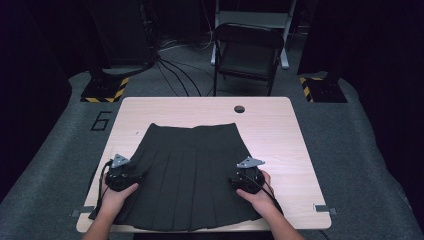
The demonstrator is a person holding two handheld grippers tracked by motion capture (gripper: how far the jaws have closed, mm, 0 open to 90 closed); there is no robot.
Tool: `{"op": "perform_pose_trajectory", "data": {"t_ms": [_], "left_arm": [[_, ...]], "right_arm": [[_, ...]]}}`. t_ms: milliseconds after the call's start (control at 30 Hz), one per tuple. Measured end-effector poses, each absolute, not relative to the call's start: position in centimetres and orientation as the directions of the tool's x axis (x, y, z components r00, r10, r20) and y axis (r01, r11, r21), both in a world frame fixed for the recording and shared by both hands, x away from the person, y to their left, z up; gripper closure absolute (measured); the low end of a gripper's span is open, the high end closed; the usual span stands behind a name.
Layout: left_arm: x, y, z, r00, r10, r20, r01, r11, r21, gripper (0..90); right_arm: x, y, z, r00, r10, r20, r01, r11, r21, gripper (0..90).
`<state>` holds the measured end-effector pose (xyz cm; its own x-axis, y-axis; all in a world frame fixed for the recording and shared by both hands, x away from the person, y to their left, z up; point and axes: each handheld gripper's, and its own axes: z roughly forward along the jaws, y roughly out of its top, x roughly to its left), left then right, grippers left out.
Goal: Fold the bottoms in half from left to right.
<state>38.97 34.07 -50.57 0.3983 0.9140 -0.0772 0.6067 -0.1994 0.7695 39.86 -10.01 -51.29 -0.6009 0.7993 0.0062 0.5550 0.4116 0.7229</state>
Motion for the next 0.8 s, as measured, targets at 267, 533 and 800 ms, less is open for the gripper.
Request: {"op": "perform_pose_trajectory", "data": {"t_ms": [267, 533, 800], "left_arm": [[39.0, 35.0, -50.2, 0.36, 0.929, -0.085, 0.612, -0.166, 0.773, 42.2], [39.1, 35.7, -50.3, 0.336, 0.937, -0.093, 0.626, -0.148, 0.765, 42.8], [39.3, 36.5, -50.7, 0.324, 0.938, -0.127, 0.645, -0.121, 0.755, 50.0]], "right_arm": [[39.7, -10.1, -51.1, -0.587, 0.809, -0.003, 0.563, 0.411, 0.717, 45.1], [39.7, -10.2, -51.0, -0.576, 0.817, -0.013, 0.551, 0.4, 0.732, 45.6], [39.8, -10.6, -51.1, -0.579, 0.815, -0.009, 0.554, 0.402, 0.729, 47.4]]}}
